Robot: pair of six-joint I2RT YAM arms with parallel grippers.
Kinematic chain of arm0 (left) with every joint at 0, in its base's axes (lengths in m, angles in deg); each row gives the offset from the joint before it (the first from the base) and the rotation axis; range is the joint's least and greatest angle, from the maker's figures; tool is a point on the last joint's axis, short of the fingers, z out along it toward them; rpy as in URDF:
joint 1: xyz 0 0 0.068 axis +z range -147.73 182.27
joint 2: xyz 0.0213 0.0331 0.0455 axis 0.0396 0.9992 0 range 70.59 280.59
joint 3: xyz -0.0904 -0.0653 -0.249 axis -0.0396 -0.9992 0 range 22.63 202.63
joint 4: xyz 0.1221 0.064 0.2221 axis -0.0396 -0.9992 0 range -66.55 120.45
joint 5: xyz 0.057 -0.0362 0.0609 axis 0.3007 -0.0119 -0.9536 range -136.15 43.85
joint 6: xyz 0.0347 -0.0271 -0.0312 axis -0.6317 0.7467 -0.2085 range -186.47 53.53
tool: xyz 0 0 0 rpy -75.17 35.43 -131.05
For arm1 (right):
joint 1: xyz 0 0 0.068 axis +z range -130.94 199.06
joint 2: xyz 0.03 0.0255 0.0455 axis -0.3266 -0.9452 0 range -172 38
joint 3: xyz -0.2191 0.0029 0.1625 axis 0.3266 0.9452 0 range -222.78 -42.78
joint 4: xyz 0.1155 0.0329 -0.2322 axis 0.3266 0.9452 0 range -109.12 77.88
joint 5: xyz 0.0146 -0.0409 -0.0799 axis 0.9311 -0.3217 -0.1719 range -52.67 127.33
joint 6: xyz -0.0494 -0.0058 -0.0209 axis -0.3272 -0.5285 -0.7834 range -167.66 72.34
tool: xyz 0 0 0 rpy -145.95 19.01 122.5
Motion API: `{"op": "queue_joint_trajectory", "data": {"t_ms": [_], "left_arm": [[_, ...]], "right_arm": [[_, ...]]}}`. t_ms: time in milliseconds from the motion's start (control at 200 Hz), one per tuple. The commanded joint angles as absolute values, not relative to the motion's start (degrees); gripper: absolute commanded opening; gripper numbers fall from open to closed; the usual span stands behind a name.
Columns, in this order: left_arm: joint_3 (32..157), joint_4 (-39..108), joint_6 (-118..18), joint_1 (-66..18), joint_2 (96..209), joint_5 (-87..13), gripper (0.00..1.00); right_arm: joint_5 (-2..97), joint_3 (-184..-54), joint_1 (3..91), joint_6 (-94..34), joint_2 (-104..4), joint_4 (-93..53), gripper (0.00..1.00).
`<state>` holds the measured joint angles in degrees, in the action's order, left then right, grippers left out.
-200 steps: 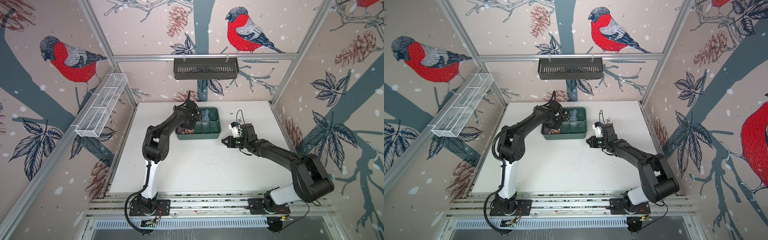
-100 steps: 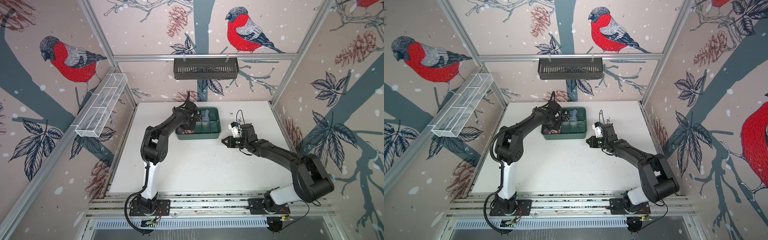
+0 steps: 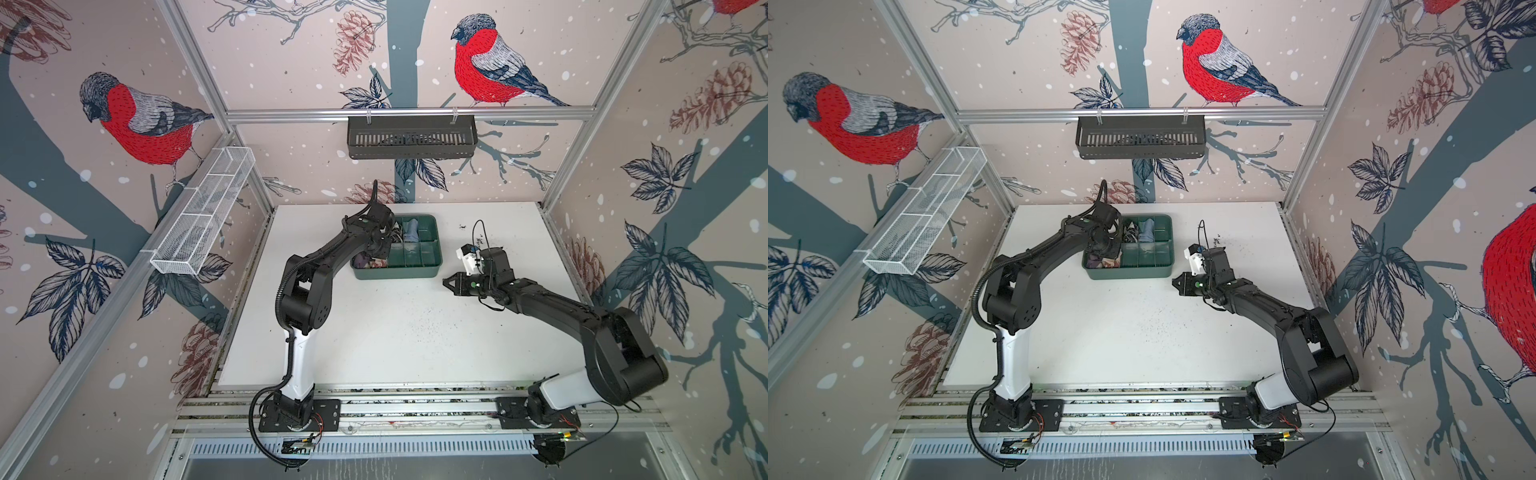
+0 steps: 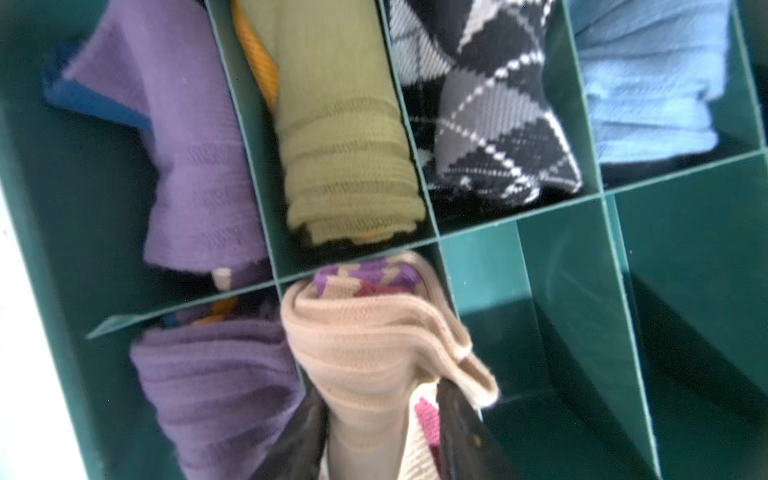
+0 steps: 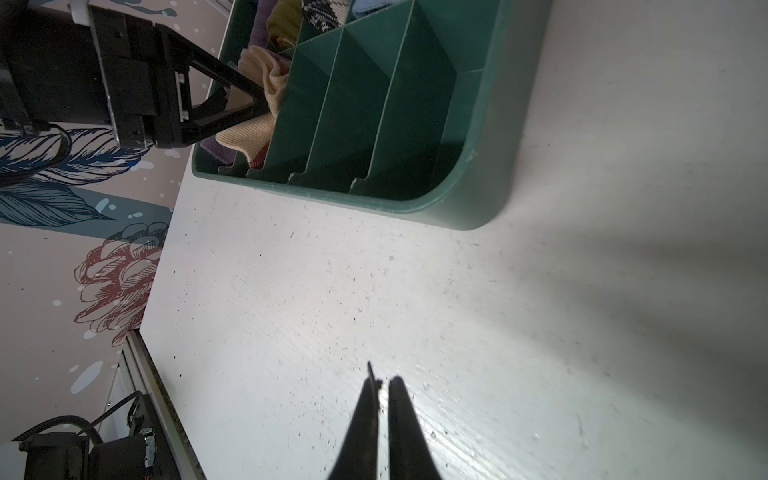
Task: Roll the socks
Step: 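Lower the rolled sock into the empty compartment beside the purple sock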
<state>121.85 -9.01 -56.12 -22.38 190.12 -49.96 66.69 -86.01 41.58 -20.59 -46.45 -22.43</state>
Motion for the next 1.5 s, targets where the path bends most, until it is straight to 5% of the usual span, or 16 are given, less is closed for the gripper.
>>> {"op": "queue_joint_trajectory", "data": {"t_ms": [0,685,1006,1496], "left_arm": [[122.05,-6.83,-55.29,-22.52,190.88,-50.78,0.43],[120.41,-1.71,-51.25,-22.52,193.45,-54.28,0.40],[118.81,-1.37,-51.26,-22.96,191.68,-53.14,0.53],[114.21,-2.43,-51.97,-23.90,185.20,-54.92,0.51]], "right_arm": [[66.60,-86.29,41.82,-20.18,-46.87,-23.67,0.10],[67.30,-86.15,41.91,-20.45,-48.86,-24.49,0.10],[67.15,-86.24,41.82,-20.76,-48.68,-24.30,0.10],[67.04,-86.54,42.00,-20.68,-47.95,-23.82,0.10]]}}
